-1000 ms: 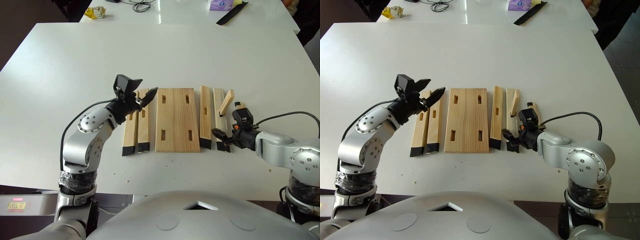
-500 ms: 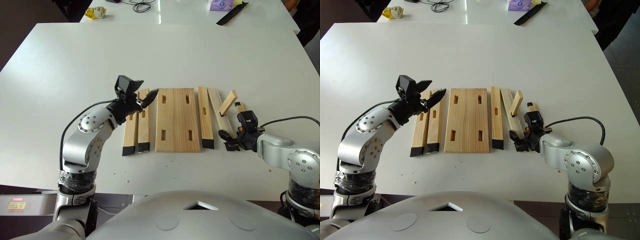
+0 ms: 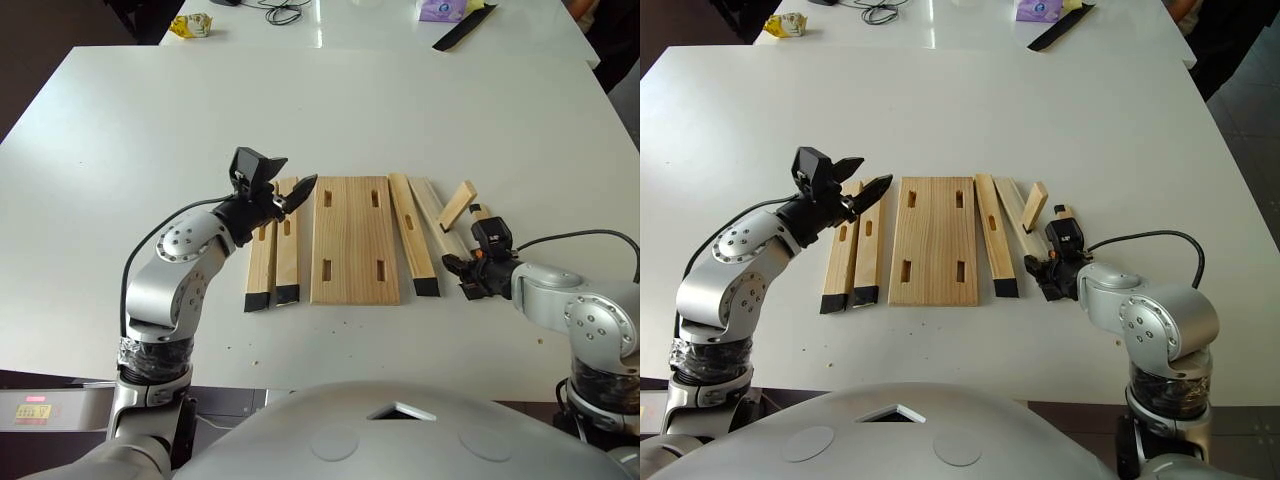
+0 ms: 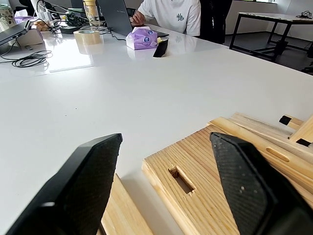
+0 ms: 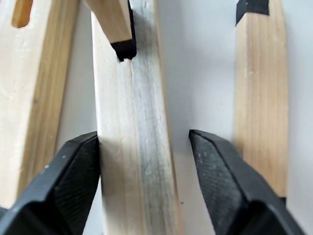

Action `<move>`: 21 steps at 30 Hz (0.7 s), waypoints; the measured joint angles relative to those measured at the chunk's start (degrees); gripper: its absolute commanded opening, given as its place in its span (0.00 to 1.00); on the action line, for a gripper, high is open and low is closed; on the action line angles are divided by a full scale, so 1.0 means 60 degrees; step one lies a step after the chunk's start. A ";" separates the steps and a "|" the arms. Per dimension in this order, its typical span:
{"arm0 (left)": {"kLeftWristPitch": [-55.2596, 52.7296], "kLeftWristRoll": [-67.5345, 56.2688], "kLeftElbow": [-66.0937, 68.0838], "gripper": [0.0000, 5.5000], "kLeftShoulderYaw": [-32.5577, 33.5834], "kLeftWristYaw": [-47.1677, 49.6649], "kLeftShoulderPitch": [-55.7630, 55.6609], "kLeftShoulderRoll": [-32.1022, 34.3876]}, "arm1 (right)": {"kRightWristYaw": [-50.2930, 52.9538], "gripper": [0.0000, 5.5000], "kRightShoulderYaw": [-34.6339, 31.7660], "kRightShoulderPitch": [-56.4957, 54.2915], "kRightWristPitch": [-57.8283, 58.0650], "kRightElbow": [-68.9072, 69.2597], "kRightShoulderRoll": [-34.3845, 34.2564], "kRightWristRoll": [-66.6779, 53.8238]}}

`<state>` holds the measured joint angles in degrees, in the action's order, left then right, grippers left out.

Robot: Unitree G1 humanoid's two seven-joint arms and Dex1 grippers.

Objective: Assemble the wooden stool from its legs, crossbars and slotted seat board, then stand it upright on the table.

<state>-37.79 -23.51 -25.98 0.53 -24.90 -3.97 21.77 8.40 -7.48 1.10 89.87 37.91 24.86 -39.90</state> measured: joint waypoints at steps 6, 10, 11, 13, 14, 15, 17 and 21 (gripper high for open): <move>0.0060 0.0002 0.0101 0.60 0.0000 -0.0003 -0.0081 -0.0004 | -0.0379 0.37 -0.0126 -0.0137 0.0064 -0.0086 -0.0310 0.0632; 0.0180 0.0005 0.0243 0.60 0.0014 -0.0001 -0.0210 -0.0023 | -0.0759 0.37 -0.0195 -0.0400 0.0065 -0.0357 -0.0319 0.0915; 0.0197 0.0005 0.0289 0.60 0.0036 0.0005 -0.0218 -0.0041 | -0.0885 0.37 -0.0258 -0.0513 0.0065 -0.0487 -0.0348 0.1045; 0.0239 0.0002 0.0429 0.60 0.0137 0.0062 -0.0247 -0.0119 | -0.1053 0.37 -0.0343 -0.0786 0.0056 -0.0703 -0.0364 0.1166; 0.0254 -0.0002 0.0527 0.60 0.0229 0.0130 -0.0276 -0.0197 | -0.1167 0.37 -0.0398 -0.0997 0.0006 -0.0760 -0.0386 0.1203; 0.0253 -0.0007 0.0649 0.60 0.0313 0.0204 -0.0329 -0.0280 | -0.1314 0.37 -0.0443 -0.1233 -0.0050 -0.0812 -0.0397 0.1218; 0.0255 -0.0010 0.0804 0.60 0.0427 0.0370 -0.0447 -0.0383 | -0.1509 0.37 -0.0504 -0.1699 -0.0277 -0.0907 -0.0383 0.1247; 0.0349 -0.0027 0.1440 0.60 0.0933 0.0831 -0.1025 -0.0772 | -0.2479 0.37 -0.0622 -0.3034 -0.1587 -0.1700 0.0147 0.1429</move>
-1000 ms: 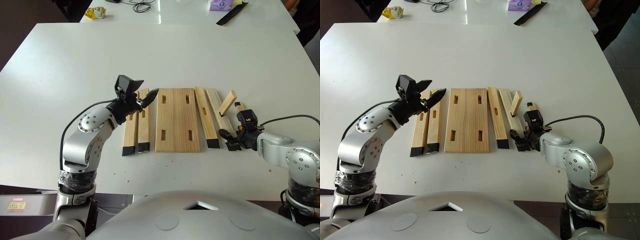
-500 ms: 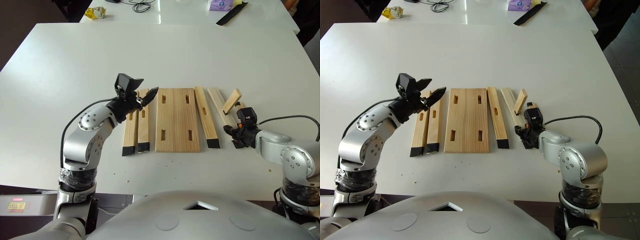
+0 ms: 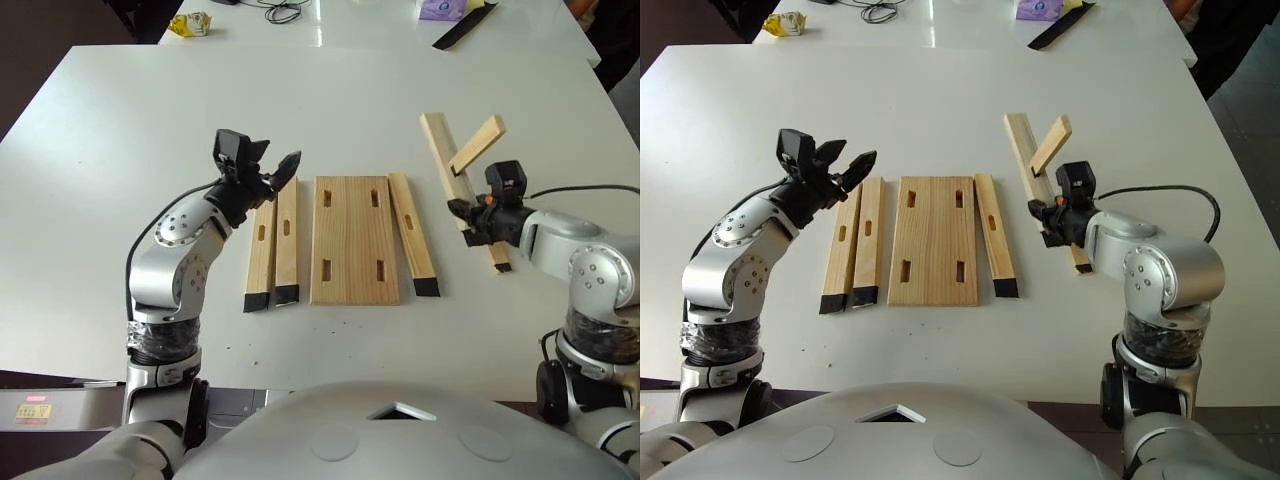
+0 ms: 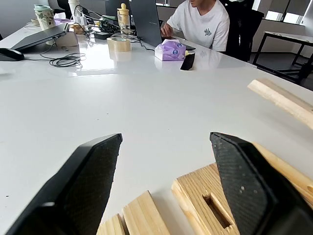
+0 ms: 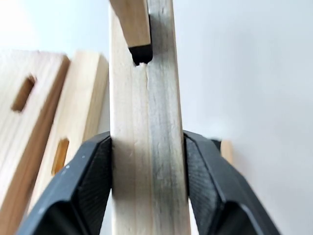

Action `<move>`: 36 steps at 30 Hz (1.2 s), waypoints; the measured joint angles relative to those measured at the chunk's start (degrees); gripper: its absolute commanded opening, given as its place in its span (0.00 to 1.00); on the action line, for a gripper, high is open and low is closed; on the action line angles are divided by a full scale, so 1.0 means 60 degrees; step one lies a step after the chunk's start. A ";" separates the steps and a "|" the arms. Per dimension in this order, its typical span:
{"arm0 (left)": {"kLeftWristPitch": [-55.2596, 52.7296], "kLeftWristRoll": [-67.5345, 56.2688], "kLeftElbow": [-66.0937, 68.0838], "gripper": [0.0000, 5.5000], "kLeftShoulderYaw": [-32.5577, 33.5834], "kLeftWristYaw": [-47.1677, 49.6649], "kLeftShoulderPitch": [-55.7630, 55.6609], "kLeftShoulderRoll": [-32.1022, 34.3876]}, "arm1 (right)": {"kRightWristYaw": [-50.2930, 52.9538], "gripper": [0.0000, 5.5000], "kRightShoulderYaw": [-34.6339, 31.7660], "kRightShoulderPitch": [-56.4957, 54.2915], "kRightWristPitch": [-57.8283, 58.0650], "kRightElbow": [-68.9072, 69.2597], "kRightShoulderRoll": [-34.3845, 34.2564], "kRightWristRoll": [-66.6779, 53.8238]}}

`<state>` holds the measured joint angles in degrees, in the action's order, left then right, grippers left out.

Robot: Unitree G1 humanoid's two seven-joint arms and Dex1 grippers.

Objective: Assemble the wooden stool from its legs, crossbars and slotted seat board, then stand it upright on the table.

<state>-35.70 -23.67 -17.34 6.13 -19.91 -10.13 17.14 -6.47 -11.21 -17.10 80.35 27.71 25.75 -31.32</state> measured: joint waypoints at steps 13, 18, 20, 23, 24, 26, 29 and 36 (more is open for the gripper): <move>-0.1480 -0.4539 -0.0945 0.60 0.0726 -0.2086 -0.0541 0.0051 | -0.5742 0.37 -0.1444 -0.2027 -0.1382 -0.0630 0.1625 -0.3847; -0.2183 -0.6430 -0.1175 0.60 0.0932 -0.2569 -0.0777 0.0406 | -0.6882 0.37 -0.1433 -0.2055 -0.1872 -0.0877 0.2058 -0.4495; -0.2355 -0.7029 -0.1210 0.60 0.0963 -0.2647 -0.0853 0.0478 | -0.7260 0.37 -0.1327 -0.1949 -0.2066 -0.0875 0.2205 -0.4562; -0.2591 -0.7960 -0.1215 0.60 0.0978 -0.2731 -0.1139 0.0624 | -0.7818 0.37 -0.1090 -0.1624 -0.2164 -0.0834 0.2392 -0.4842; -0.2653 -0.8228 -0.1219 0.60 0.0975 -0.2730 -0.1295 0.0689 | -0.7947 0.37 -0.1028 -0.1563 -0.2174 -0.0815 0.2468 -0.4902; -0.2695 -0.8603 -0.1229 0.60 0.0927 -0.2715 -0.1599 0.0792 | -0.8155 0.37 -0.0768 -0.1523 -0.2201 -0.0812 0.2554 -0.4930; -0.2762 -0.8989 -0.1229 0.60 0.0781 -0.2703 -0.1866 0.0827 | -0.8418 0.37 -0.0438 -0.1475 -0.2250 -0.0749 0.2616 -0.5008; -0.2870 -0.8992 -0.1562 0.60 0.0084 -0.3155 -0.1892 0.1107 | -0.8920 0.37 0.0003 -0.1495 -0.2255 -0.0632 0.2907 -0.5385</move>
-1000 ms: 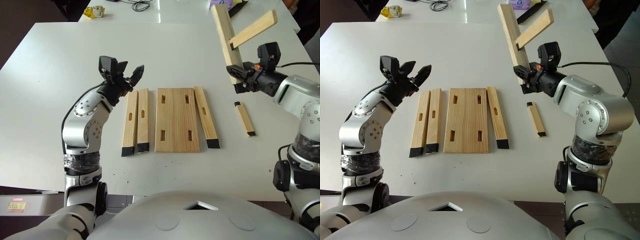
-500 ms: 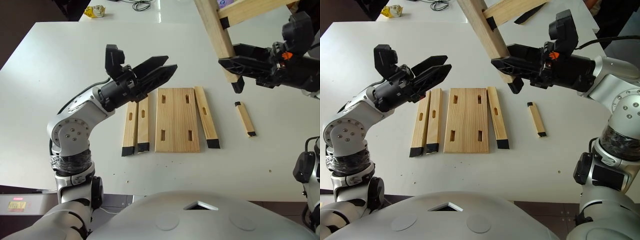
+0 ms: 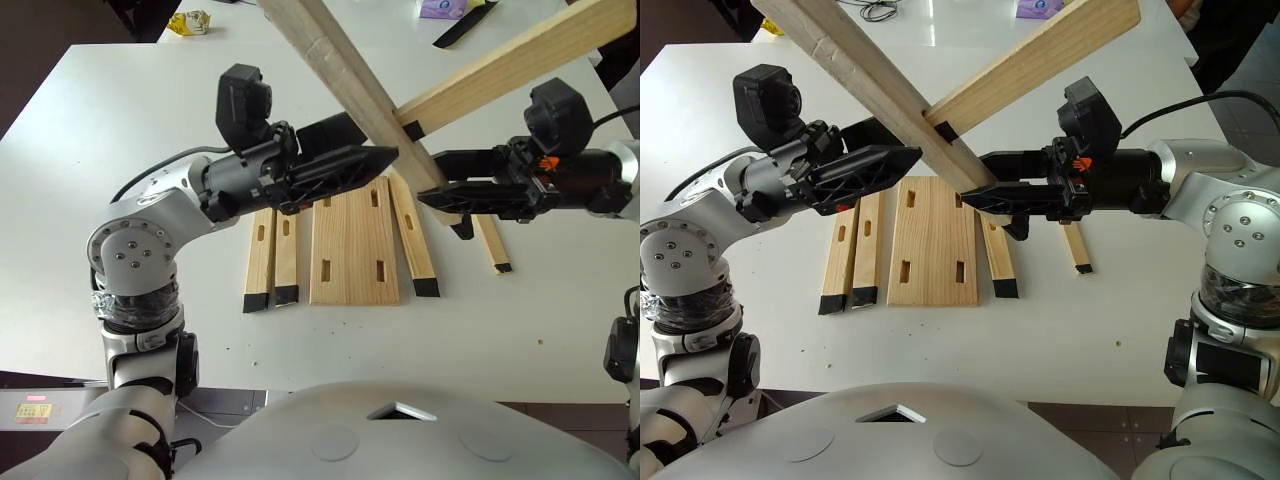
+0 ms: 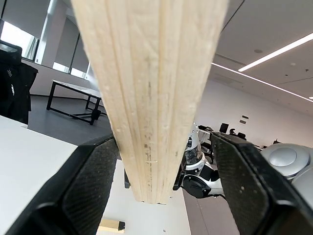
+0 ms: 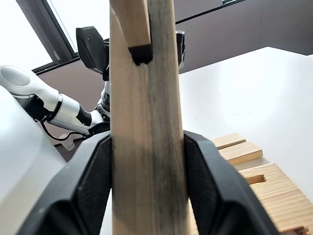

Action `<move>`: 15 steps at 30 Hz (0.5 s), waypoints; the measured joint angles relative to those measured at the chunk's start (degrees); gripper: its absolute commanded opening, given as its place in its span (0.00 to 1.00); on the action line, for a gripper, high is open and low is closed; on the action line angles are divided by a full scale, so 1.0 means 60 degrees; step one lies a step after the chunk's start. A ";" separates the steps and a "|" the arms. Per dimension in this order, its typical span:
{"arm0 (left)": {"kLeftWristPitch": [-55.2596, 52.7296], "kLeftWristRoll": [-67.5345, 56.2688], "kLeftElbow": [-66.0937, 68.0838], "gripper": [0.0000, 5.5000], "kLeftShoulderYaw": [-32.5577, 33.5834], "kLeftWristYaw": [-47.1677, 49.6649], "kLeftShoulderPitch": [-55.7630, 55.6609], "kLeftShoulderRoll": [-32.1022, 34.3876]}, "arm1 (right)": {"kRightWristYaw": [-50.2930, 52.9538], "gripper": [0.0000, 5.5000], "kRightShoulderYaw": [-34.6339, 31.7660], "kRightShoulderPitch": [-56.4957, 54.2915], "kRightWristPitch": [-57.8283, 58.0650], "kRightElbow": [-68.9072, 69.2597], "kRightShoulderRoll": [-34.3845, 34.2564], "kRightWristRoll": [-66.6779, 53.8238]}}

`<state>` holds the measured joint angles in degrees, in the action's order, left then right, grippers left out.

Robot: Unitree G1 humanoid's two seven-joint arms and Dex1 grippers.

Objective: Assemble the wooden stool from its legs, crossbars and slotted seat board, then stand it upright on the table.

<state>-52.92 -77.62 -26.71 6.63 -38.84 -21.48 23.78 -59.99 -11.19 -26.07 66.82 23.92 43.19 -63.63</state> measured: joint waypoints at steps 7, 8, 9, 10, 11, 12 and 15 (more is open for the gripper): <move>0.0017 0.0058 -0.0062 0.60 -0.0368 -0.0072 0.0022 0.0027 | -0.0217 0.37 0.0400 -0.0075 0.0003 0.0027 0.0270 -0.0232; 0.0018 0.0071 -0.0061 0.60 -0.0398 -0.0072 0.0022 0.0028 | -0.0236 0.37 0.0435 -0.0075 0.0003 0.0032 0.0309 -0.0236; 0.0021 0.0082 -0.0057 0.60 -0.0408 -0.0072 0.0021 0.0034 | -0.0255 0.37 0.0482 -0.0074 0.0003 0.0051 0.0346 -0.0251; 0.0022 0.0082 -0.0053 0.60 -0.0408 -0.0074 0.0021 0.0045 | -0.0259 0.37 0.0496 -0.0074 0.0002 0.0068 0.0351 -0.0256; 0.0026 0.0081 -0.0044 0.60 -0.0406 -0.0077 0.0021 0.0066 | -0.0264 0.37 0.0533 -0.0075 0.0000 0.0094 0.0353 -0.0266; 0.0029 0.0079 -0.0043 0.60 -0.0403 -0.0095 0.0021 0.0083 | -0.0266 0.37 0.0583 -0.0074 0.0000 0.0115 0.0352 -0.0271; 0.0080 0.0082 -0.0056 0.60 -0.0402 -0.0237 0.0021 0.0119 | -0.0274 0.37 0.0675 -0.0074 -0.0006 0.0133 0.0366 -0.0273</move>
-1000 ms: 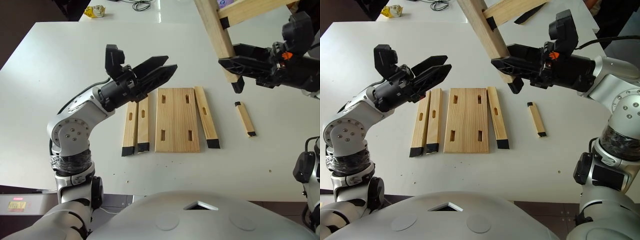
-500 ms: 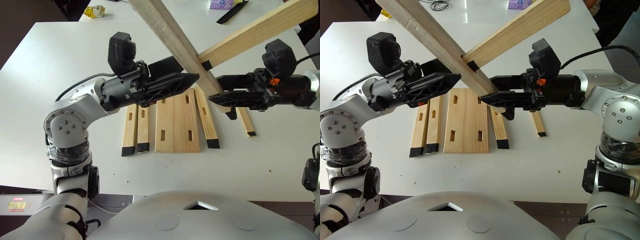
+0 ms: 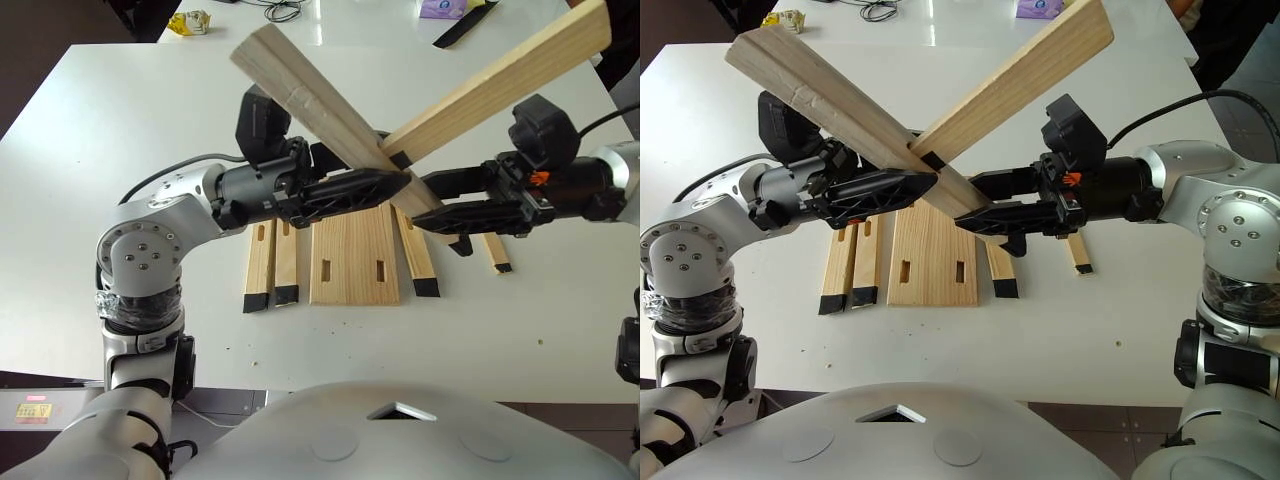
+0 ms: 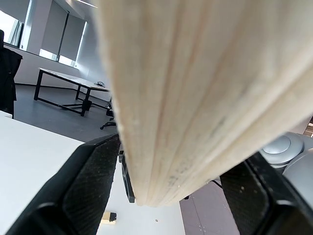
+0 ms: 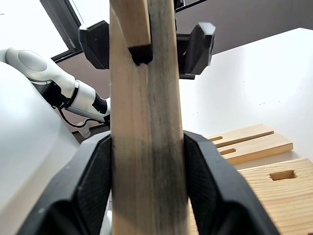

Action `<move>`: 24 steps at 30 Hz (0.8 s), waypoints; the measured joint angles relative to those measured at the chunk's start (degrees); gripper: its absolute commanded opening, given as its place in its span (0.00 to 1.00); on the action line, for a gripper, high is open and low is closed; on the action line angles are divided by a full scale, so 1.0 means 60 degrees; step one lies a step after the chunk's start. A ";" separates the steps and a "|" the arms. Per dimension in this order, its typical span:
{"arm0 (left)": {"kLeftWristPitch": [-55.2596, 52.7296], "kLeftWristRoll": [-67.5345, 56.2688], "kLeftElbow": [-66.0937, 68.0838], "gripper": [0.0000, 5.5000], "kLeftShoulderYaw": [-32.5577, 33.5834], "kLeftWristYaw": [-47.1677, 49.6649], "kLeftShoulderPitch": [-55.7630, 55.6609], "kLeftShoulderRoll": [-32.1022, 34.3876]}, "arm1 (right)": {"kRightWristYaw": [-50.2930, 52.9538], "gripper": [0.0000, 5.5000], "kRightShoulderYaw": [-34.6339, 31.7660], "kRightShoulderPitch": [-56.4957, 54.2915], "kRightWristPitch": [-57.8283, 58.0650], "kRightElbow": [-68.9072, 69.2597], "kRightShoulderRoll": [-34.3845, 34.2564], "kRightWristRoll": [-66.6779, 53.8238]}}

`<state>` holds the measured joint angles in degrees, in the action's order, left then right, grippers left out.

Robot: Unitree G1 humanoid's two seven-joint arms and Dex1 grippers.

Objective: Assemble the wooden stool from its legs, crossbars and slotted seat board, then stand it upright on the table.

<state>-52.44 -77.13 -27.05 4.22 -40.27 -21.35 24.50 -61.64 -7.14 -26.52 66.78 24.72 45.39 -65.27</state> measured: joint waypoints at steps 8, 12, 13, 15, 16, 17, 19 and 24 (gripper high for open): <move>0.0117 -0.0101 -0.0003 0.41 0.0018 -0.0191 0.0030 0.0102 | -0.0182 0.37 0.0079 0.0005 -0.0199 0.0002 0.0243 0.0034; 0.0105 -0.0094 0.0002 0.41 0.0015 -0.0158 0.0030 0.0126 | -0.0191 0.37 0.0173 0.0006 -0.0287 0.0003 0.0322 0.0038; 0.0103 -0.0095 0.0000 0.41 0.0014 -0.0157 0.0031 0.0128 | -0.0199 0.37 0.0195 0.0007 -0.0316 0.0003 0.0343 0.0039; 0.0100 -0.0095 -0.0008 0.41 0.0007 -0.0154 0.0038 0.0129 | -0.0228 0.37 0.0221 0.0012 -0.0351 0.0003 0.0382 0.0043; 0.0099 -0.0094 -0.0011 0.41 0.0002 -0.0154 0.0043 0.0128 | -0.0238 0.37 0.0237 0.0016 -0.0371 0.0003 0.0404 0.0044; 0.0099 -0.0093 -0.0014 0.41 0.0000 -0.0154 0.0051 0.0129 | -0.0245 0.37 0.0254 0.0017 -0.0389 0.0003 0.0421 0.0045; 0.0099 -0.0072 -0.0026 0.41 -0.0010 -0.0157 0.0095 0.0129 | -0.0270 0.37 0.0315 0.0035 -0.0454 -0.0001 0.0463 0.0064; 0.0156 0.0022 0.0003 0.39 -0.0011 -0.0165 0.0153 0.0117 | -0.0391 0.48 0.0440 0.0055 -0.0795 0.0008 0.0537 0.0338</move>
<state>-51.50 -77.00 -27.03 4.15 -41.26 -20.43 25.20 -63.98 -4.50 -26.19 62.01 24.77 48.61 -63.24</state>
